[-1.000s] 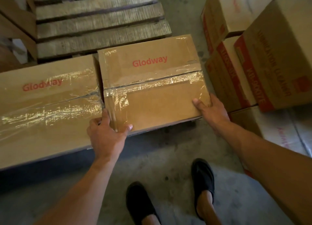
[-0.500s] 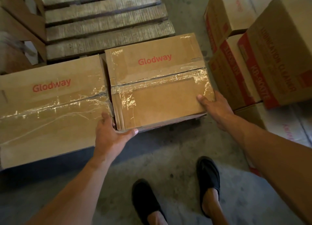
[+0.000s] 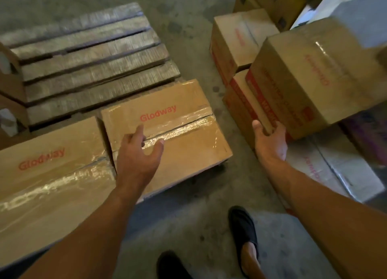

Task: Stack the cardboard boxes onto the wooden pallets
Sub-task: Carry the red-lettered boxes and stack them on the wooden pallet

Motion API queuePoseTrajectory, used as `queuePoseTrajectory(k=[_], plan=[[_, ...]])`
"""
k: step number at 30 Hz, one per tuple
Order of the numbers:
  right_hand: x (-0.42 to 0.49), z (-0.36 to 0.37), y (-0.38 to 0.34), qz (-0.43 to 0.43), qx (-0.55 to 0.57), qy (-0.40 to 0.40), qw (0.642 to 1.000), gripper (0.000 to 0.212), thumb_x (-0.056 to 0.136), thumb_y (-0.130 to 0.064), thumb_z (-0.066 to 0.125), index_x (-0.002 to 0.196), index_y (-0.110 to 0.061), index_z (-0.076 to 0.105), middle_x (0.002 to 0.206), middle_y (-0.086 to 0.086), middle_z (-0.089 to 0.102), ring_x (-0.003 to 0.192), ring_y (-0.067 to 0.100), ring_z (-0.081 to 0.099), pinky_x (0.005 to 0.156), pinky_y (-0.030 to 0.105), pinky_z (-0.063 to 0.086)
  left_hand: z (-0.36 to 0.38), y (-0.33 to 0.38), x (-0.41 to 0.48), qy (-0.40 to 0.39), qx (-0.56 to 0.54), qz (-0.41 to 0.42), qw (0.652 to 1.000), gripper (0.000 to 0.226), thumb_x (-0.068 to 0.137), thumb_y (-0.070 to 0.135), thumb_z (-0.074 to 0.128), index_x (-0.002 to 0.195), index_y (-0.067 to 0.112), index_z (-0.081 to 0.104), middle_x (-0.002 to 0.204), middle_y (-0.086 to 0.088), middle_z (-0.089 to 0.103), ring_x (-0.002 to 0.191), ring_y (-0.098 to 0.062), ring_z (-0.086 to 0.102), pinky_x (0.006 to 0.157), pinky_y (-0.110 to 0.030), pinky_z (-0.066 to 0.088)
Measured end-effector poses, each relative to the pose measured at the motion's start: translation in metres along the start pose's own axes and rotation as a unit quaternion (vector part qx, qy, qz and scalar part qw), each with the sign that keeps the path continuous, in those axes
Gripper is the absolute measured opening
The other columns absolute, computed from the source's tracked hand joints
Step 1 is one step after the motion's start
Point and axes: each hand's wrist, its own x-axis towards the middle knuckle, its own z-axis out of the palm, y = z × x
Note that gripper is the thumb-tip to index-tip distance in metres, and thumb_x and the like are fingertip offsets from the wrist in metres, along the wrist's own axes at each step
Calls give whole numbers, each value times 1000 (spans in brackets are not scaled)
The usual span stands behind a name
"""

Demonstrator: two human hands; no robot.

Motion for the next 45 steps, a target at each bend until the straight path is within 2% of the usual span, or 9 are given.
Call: queuePoseTrajectory(k=[12,15,19,24,28,34,38,42,45], plan=[[96,-89,7,143,154,214,954,97,85,-63,68,159,-19,23,160,10,36,146,33,37,116,49,35,113,218,120,-150,10,205,967,84,90,58,63,157,16,34,149,-11,47,133,-28,48,107,-46,45],[122,-85,21,145,202,210,946,100,84,-60,71,159,-18,20,160,9,37,144,29,39,117,45,36,154,257,153,-167,-8,216,962,92,88,58,67,159,16,27,158,-13,36,142,-30,38,115,-48,37],[155,-79,30,167,253,197,932,99,78,-61,76,154,-17,31,147,9,50,132,28,52,110,46,44,203,301,198,-194,-5,218,956,103,83,57,73,160,13,21,165,-9,22,146,-24,30,112,-29,25],[174,-75,27,150,322,211,911,82,75,-46,82,145,-21,46,136,2,59,118,18,60,95,29,48,257,332,260,-216,16,200,955,124,67,64,82,159,10,20,165,-11,22,150,-30,24,122,-43,25],[178,-65,32,151,369,233,887,71,61,-59,88,124,-51,57,131,-11,65,116,8,64,102,38,52,275,342,290,-251,-3,157,955,128,47,80,84,147,12,42,145,-10,49,133,-29,49,110,-46,45],[178,-75,14,131,383,201,892,74,59,-61,89,125,-63,55,118,-30,67,112,6,66,98,53,54,252,334,295,-277,-35,148,949,85,55,72,84,119,19,67,105,4,70,96,-14,68,84,-31,59],[172,-85,-13,89,383,150,907,73,59,-58,88,123,-62,54,114,-26,68,108,8,67,91,54,58,212,313,294,-231,-91,126,960,62,71,47,87,120,15,65,99,8,66,82,2,61,58,-2,44],[151,-71,-57,35,360,118,925,72,52,-70,87,118,-61,57,114,-24,69,110,10,67,96,52,56,136,283,296,-174,-130,113,970,72,70,52,86,126,15,62,109,3,64,90,-7,59,58,-1,42],[130,-36,-102,-9,346,77,935,76,57,-65,88,125,-54,57,116,-18,69,110,13,68,91,50,58,62,240,307,-126,-158,94,975,80,65,57,88,128,15,62,115,1,68,102,-15,65,77,-19,55]])
